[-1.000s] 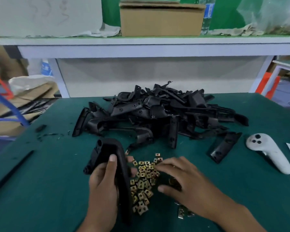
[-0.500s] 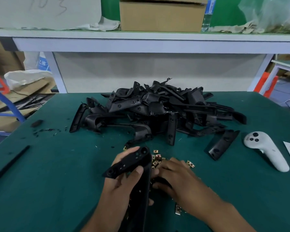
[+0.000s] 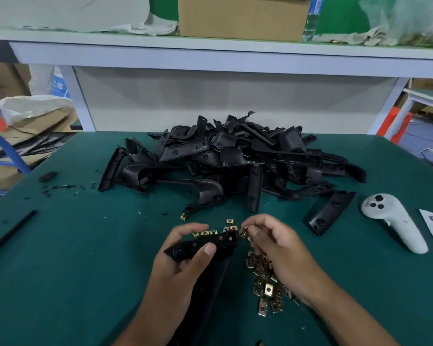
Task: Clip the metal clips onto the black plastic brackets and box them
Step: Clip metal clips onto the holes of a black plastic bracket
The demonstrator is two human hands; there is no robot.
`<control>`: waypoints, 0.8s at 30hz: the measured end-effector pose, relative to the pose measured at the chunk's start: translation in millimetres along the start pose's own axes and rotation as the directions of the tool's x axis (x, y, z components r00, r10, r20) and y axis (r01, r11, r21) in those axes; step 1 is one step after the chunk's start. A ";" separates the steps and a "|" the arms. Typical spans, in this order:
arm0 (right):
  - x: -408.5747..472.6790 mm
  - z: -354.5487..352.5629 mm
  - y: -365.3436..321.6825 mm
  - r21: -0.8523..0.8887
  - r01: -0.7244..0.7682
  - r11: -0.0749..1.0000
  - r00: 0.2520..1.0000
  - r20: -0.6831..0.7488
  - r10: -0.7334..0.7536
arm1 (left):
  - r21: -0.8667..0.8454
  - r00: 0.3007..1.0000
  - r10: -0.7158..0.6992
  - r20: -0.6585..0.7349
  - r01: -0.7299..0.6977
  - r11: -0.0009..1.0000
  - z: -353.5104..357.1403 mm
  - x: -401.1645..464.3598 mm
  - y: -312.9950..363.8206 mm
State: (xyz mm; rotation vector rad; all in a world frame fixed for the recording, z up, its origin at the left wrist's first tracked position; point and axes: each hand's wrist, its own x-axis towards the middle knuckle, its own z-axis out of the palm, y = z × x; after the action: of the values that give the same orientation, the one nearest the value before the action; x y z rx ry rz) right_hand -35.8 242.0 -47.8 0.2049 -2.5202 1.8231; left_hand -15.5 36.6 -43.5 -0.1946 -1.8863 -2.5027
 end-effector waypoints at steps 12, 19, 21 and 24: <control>1.8 0.9 -8.0 0.307 -0.098 0.947 0.994 -0.021 0.110 | 0.038 0.998 0.009 0.055 -0.011 0.999 0.1 -0.3 -0.6; 2.7 -3.8 -13.7 0.624 -0.173 0.762 0.979 0.026 0.201 | 0.053 0.995 -0.011 0.099 0.006 0.999 0.0 -1.7 -1.7; 2.7 -5.4 -16.6 0.669 -0.200 0.716 0.973 0.053 0.223 | 0.067 0.995 -0.005 0.103 -0.002 0.998 0.7 -1.8 -1.3; 3.1 -7.0 -19.9 0.691 -0.233 0.685 0.966 0.081 0.247 | 0.074 0.994 -0.008 0.105 0.001 0.997 0.7 -2.3 -0.8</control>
State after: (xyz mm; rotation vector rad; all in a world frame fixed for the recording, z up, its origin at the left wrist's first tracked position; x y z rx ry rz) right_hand -36.9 242.2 -26.6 -0.1533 -1.7622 2.7932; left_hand -13.2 37.4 -44.3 -0.3277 -2.0160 -2.4660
